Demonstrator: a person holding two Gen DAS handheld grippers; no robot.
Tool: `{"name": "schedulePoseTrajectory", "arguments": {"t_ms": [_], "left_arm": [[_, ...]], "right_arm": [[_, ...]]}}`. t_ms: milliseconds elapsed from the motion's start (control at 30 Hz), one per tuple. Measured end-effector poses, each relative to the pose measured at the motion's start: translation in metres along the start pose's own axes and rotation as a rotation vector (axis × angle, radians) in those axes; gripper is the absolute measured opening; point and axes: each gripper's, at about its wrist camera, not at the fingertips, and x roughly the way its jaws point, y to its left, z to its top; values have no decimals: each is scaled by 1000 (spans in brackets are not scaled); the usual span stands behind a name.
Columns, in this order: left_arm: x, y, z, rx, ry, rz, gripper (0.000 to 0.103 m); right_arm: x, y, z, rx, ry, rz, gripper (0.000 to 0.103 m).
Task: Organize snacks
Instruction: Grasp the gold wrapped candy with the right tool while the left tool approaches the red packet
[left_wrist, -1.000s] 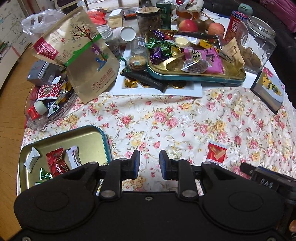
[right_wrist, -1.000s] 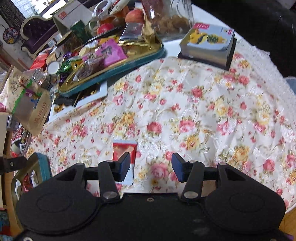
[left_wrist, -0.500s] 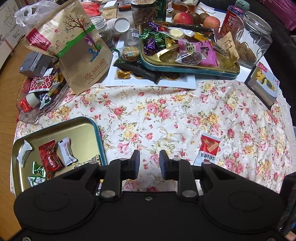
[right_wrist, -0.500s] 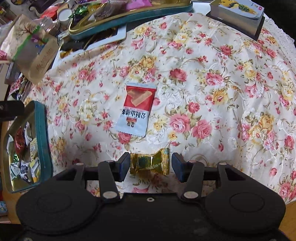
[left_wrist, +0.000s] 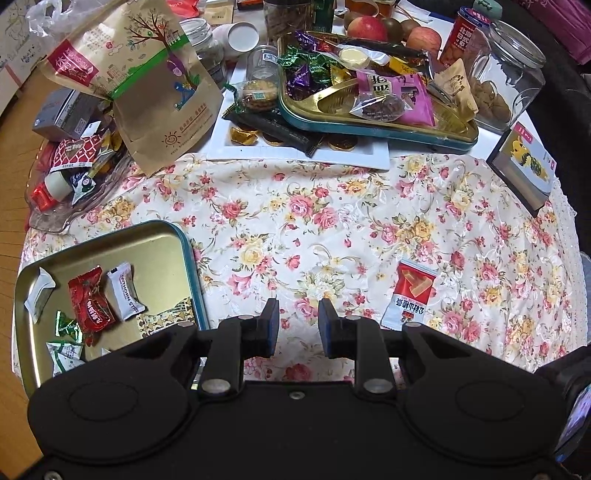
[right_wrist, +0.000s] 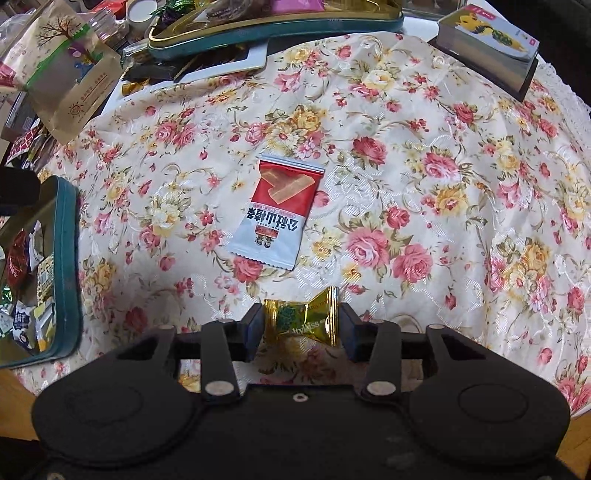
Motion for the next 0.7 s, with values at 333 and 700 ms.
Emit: {"name": "schedulePoseTrajectory", "arguments": {"t_ms": [333,700], "left_arm": [[11,-13,0,17,30,13,34],[26,-36,5,18,57,-51,34]], "right_arm": [[-7,-6,-1,-5,-4,26,19],[-31,-47,20,215,-35,76,19]]}}
